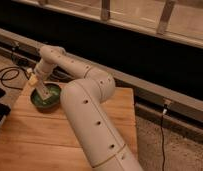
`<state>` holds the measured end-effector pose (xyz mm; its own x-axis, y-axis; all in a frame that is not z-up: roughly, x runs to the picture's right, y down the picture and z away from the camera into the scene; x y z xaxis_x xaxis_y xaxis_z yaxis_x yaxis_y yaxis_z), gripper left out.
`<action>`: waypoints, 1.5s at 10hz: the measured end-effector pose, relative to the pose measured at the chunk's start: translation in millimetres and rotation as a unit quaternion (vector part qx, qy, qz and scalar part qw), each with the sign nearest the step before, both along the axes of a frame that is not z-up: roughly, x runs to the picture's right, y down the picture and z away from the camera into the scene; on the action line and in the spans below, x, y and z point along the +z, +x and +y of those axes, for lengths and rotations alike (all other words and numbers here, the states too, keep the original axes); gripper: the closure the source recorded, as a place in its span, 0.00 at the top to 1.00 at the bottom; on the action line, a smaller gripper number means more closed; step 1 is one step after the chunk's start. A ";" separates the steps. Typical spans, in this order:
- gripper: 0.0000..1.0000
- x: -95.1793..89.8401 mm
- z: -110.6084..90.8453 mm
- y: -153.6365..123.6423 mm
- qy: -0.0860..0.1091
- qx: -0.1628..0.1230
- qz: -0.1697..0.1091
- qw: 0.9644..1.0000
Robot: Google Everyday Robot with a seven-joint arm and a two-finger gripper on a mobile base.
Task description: Place the bottle in the ceramic bowl
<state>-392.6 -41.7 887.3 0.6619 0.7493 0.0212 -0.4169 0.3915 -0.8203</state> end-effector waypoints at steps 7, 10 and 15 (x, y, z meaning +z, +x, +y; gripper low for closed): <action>0.70 0.5 1.0 -1.1 -0.001 -0.001 -0.001 1.000; 0.80 1.5 0.9 0.5 -0.001 -0.001 0.000 1.000; 0.80 1.7 0.7 1.2 -0.001 0.000 0.001 1.000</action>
